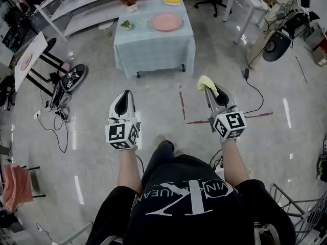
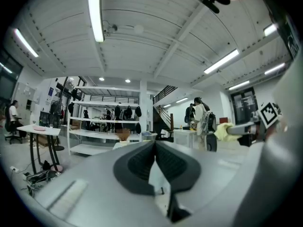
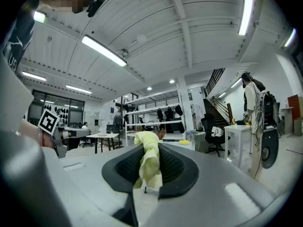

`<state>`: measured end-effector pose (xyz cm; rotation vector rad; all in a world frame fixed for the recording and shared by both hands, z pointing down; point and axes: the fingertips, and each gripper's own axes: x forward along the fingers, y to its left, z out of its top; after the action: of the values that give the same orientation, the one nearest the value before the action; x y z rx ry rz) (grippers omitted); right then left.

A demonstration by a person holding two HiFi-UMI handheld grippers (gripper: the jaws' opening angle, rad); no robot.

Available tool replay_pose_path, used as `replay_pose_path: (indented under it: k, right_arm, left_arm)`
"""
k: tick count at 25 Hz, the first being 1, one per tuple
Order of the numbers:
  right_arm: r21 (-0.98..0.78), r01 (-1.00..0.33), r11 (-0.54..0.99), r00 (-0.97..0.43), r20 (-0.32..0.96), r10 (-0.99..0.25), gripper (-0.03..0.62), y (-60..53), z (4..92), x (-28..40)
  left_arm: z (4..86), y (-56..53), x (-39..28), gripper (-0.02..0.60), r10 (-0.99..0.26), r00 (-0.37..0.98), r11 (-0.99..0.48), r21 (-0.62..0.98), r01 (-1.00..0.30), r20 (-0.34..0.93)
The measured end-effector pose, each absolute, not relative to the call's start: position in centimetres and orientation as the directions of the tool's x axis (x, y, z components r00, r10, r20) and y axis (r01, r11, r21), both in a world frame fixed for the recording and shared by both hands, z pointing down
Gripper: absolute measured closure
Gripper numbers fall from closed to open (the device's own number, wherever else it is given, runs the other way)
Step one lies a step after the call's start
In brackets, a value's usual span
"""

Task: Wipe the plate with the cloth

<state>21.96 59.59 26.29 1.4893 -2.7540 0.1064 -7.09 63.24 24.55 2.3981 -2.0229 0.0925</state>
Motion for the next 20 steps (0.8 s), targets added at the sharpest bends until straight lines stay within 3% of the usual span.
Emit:
replay_pose_path:
  k: [20]
  right_arm:
    - [-0.112,-0.864,0.491,-0.5,0.077,-0.862,0.522,49.8,27.9,23.7]
  left_arm:
    - [26.6,52.7,-7.3,0.581,-0.978,0.189,-0.19,-0.003,-0.982,0.084]
